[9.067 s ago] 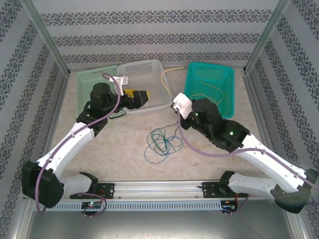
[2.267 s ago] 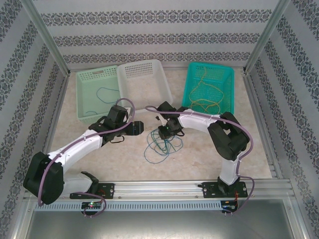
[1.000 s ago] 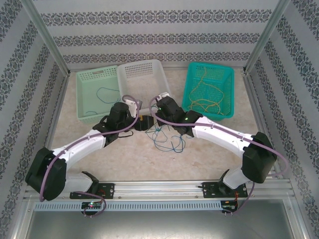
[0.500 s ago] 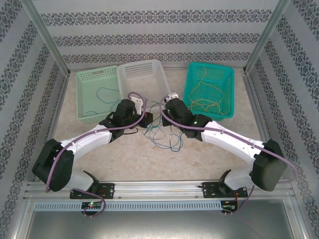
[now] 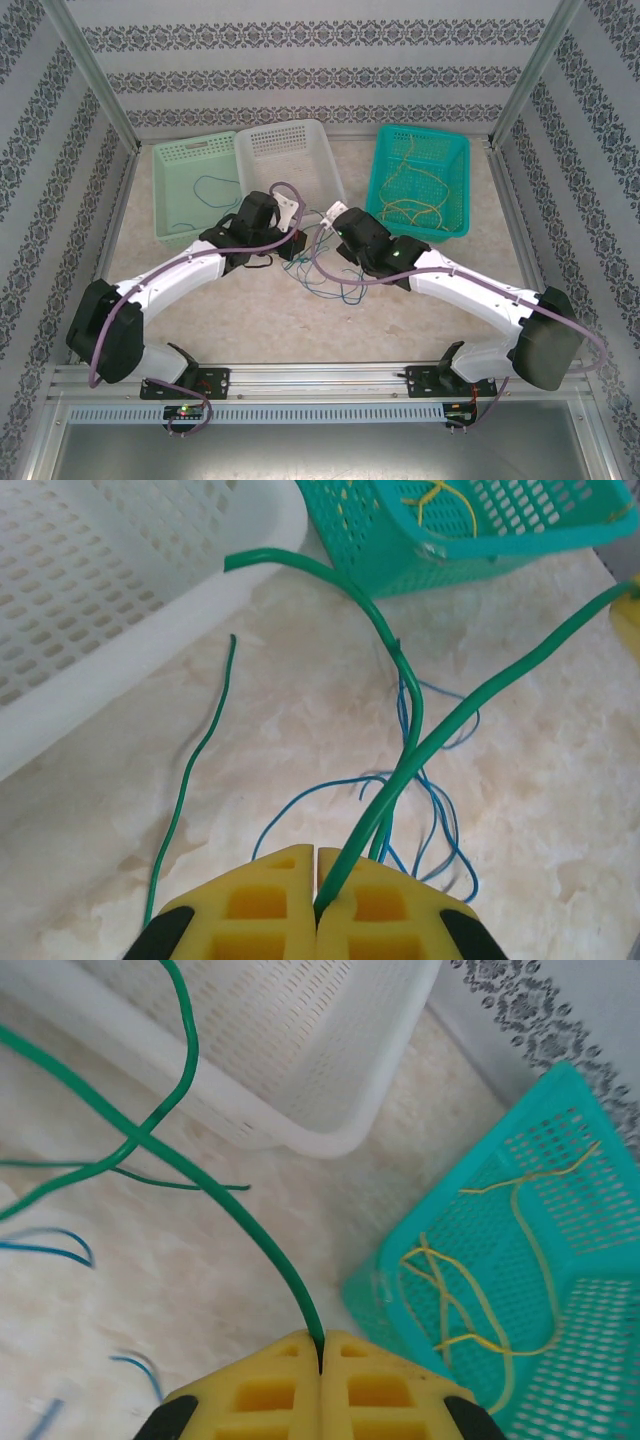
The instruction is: Untangle the cables
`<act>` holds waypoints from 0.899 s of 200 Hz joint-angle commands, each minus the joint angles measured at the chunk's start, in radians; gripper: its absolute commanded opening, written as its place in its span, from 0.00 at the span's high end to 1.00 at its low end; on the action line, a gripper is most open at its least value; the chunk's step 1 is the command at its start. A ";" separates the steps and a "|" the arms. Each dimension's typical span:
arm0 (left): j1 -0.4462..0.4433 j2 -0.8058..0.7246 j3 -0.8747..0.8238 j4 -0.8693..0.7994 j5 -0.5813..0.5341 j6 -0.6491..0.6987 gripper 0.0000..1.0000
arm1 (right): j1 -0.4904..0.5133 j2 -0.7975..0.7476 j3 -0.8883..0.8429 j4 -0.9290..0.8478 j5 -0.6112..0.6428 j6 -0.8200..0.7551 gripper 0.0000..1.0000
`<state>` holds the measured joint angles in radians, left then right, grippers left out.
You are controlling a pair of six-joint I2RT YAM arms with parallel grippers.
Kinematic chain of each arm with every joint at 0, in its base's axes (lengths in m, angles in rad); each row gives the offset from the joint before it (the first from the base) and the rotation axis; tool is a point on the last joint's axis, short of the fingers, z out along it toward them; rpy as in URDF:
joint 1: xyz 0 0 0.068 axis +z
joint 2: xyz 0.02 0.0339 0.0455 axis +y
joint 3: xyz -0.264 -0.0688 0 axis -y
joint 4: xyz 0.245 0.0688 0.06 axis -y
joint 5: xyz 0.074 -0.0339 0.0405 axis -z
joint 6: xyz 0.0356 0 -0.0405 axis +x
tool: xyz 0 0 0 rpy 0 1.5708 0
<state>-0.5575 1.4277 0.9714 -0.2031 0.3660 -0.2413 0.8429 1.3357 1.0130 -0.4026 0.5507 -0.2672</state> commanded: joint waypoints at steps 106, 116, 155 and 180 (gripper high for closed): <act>-0.008 0.072 0.035 -0.244 0.147 0.192 1.00 | 0.067 -0.097 -0.096 0.189 0.162 -0.833 1.00; -0.008 0.077 0.040 -0.255 0.169 0.207 1.00 | 0.065 -0.136 -0.106 0.189 0.115 -0.846 1.00; -0.007 0.073 0.038 -0.221 0.215 0.220 1.00 | 0.060 -0.150 -0.068 0.176 0.145 -0.711 0.79; -0.002 0.059 0.029 -0.138 0.200 0.145 1.00 | 0.001 -0.144 0.082 -0.012 0.046 -0.223 0.23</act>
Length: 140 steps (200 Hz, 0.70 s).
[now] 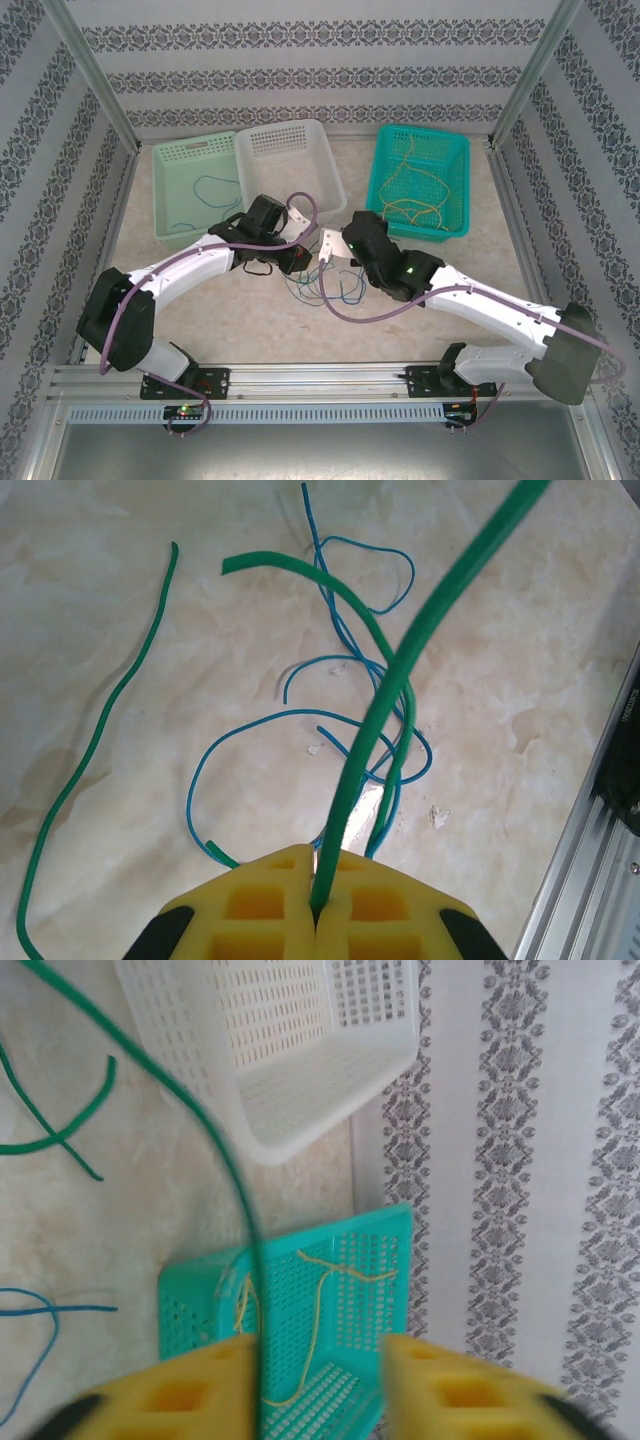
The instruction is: Untangle the cables
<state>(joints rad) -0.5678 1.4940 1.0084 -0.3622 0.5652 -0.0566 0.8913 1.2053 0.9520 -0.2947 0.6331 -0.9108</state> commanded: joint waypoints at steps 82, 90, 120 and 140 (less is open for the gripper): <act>0.025 -0.053 -0.038 0.259 -0.138 -0.282 1.00 | -0.294 -0.126 0.070 -0.121 -0.700 1.315 0.46; 0.028 -0.060 -0.046 0.271 -0.156 -0.296 1.00 | -0.295 -0.137 0.045 -0.105 -0.711 1.331 0.46; 0.035 -0.080 -0.055 0.291 -0.184 -0.335 1.00 | -0.299 -0.185 -0.046 -0.040 -0.711 1.402 0.49; 0.039 -0.065 -0.044 0.284 -0.194 -0.357 1.00 | -0.228 -0.190 -0.071 0.006 -0.705 1.379 0.50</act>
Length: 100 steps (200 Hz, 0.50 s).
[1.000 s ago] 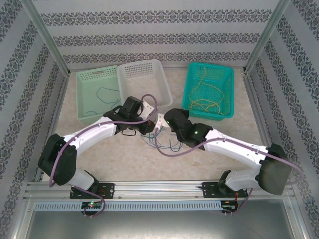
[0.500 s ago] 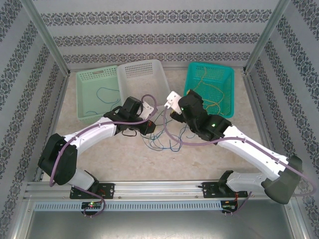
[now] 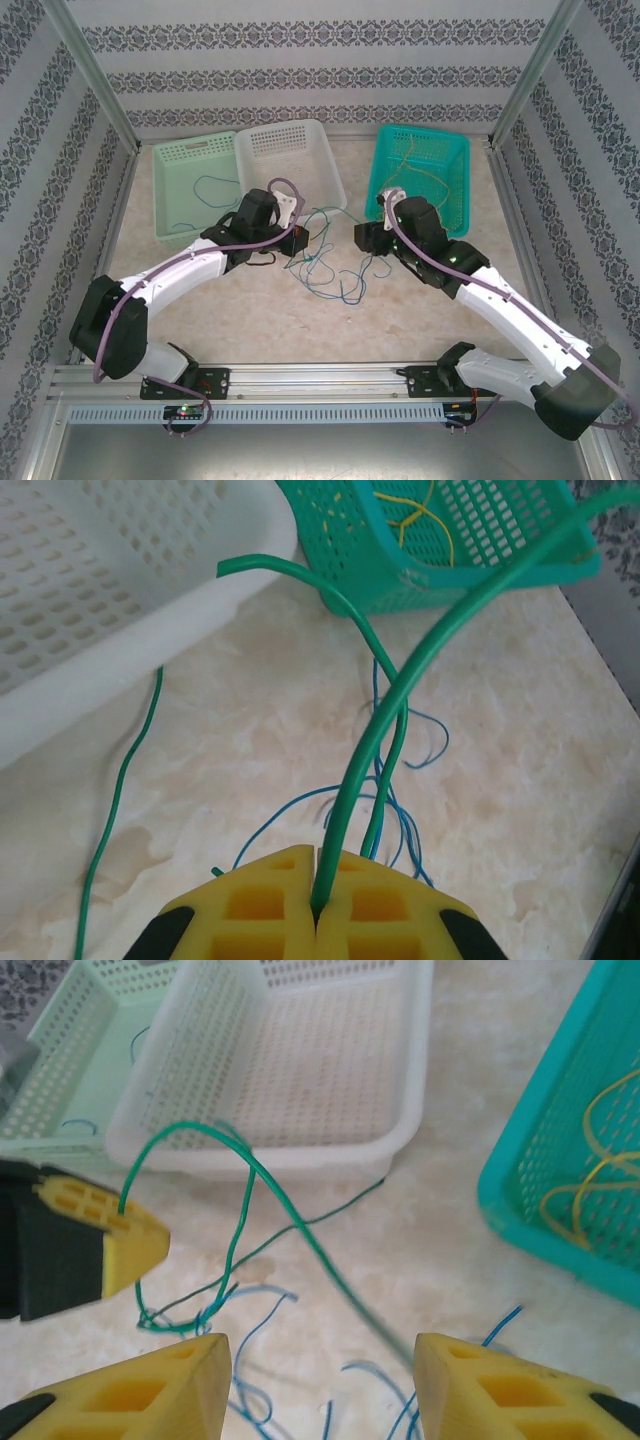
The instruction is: Untangle the cables
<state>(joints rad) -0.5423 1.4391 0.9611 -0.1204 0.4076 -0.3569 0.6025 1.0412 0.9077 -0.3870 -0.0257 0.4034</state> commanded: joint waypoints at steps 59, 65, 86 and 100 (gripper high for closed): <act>0.013 0.019 0.040 0.051 0.009 -0.080 1.00 | 0.155 0.171 -0.009 0.146 0.072 0.133 0.42; 0.014 0.016 0.038 0.056 0.010 -0.084 1.00 | 0.158 0.192 -0.008 0.159 0.094 0.139 0.42; 0.014 0.001 0.028 0.074 0.024 -0.094 1.00 | 0.154 0.260 0.000 0.221 0.133 0.139 0.40; 0.015 -0.006 0.020 0.082 0.031 -0.096 1.00 | 0.151 0.306 0.018 0.251 0.135 0.143 0.39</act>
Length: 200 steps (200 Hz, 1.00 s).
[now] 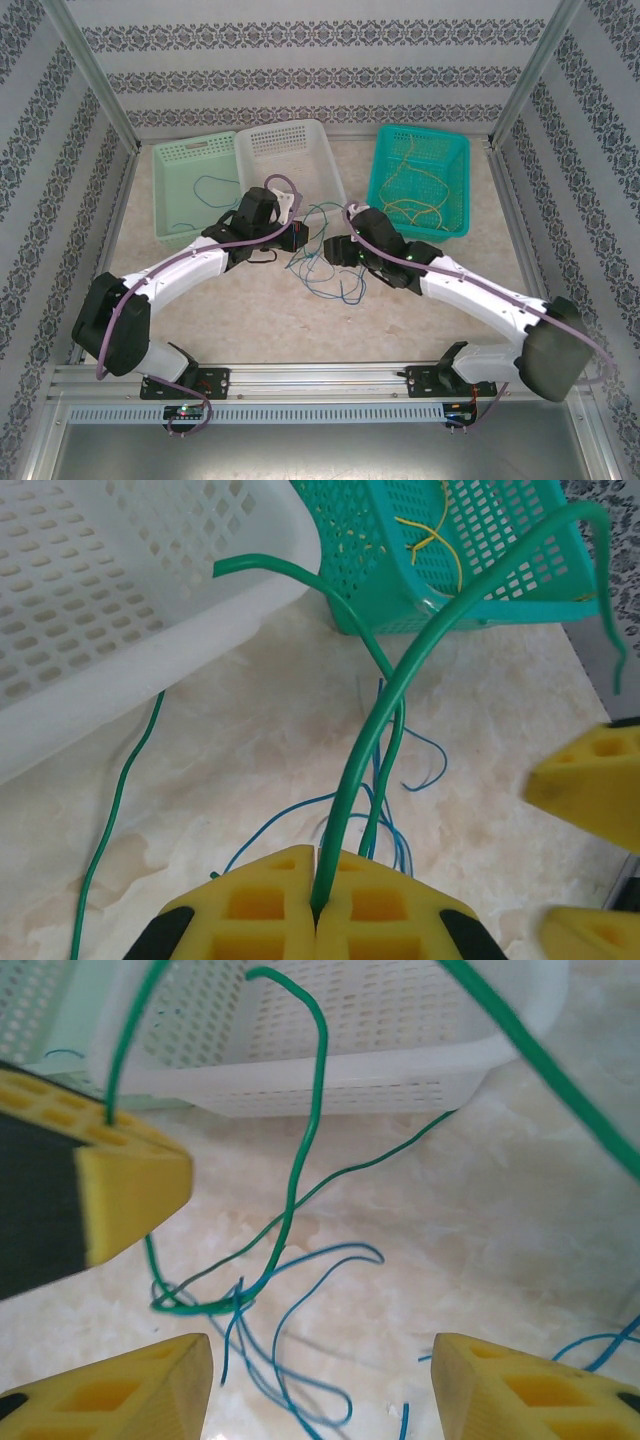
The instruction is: Untangle the cables
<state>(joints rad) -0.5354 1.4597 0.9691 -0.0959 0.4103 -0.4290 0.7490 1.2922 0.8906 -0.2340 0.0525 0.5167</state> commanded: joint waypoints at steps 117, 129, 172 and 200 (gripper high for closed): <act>0.007 -0.079 -0.051 0.115 0.067 0.017 1.00 | -0.072 0.218 0.105 0.218 -0.014 0.087 0.54; 0.008 -0.089 -0.054 0.117 0.058 0.020 1.00 | -0.076 0.231 0.119 0.218 -0.029 0.084 0.61; 0.006 -0.166 -0.130 0.203 -0.110 -0.041 1.00 | -0.098 0.205 0.034 0.334 -0.066 0.219 0.96; 0.007 -0.240 -0.219 0.316 -0.271 -0.129 1.00 | -0.132 0.153 -0.114 0.493 -0.058 0.422 1.00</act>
<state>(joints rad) -0.5297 1.2881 0.8116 0.0662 0.3115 -0.4702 0.6502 1.4963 0.8906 0.1150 -0.0086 0.7391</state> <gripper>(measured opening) 0.043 0.051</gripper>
